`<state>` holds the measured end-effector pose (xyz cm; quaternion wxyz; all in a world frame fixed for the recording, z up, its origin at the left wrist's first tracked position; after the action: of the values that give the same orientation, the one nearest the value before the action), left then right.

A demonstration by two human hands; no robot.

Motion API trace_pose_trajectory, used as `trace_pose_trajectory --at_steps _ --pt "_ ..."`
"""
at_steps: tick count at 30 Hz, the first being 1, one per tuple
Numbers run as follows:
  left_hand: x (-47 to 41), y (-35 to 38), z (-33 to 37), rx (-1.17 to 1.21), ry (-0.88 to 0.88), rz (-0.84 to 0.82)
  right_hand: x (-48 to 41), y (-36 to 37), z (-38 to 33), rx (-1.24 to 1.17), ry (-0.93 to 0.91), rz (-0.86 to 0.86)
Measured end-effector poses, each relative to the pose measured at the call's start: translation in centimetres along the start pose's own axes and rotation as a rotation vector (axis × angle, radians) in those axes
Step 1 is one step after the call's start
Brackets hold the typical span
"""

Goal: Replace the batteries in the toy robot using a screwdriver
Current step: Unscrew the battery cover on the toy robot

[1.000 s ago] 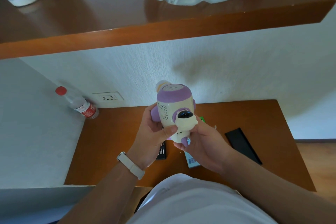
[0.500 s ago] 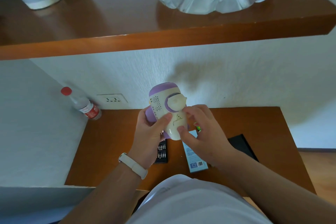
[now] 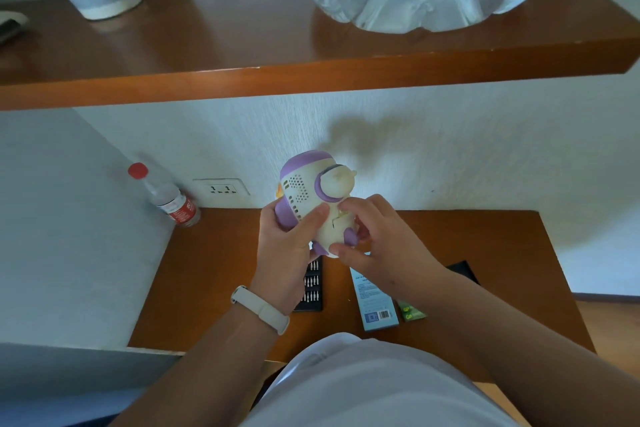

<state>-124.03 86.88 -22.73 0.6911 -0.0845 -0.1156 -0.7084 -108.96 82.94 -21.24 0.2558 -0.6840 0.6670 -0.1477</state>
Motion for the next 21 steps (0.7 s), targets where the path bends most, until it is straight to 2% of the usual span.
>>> trace_pose_trajectory --at_steps 10,17,21 --pt "-0.1 0.2 -1.0 -0.014 -0.01 0.052 -0.5 0.2 0.8 -0.056 0.078 -0.069" --pt "-0.2 -0.5 -1.8 0.005 -0.07 0.096 0.6 0.7 0.8 -0.149 0.091 0.039" --pt "0.0 -1.8 -2.6 0.044 -0.129 0.11 0.6 1.3 0.5 -0.326 0.149 0.058"
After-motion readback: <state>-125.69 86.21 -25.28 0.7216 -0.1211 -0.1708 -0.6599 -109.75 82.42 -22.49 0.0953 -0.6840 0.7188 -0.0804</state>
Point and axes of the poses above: each hand's wrist, its own x-axis away from the middle knuckle, its own y-axis out of the palm, z = x × y, the point moved 5 cm from there along -x, towards the middle knuckle, and after that the axes turned 9 degrees about -x, right-handed, at the moved point
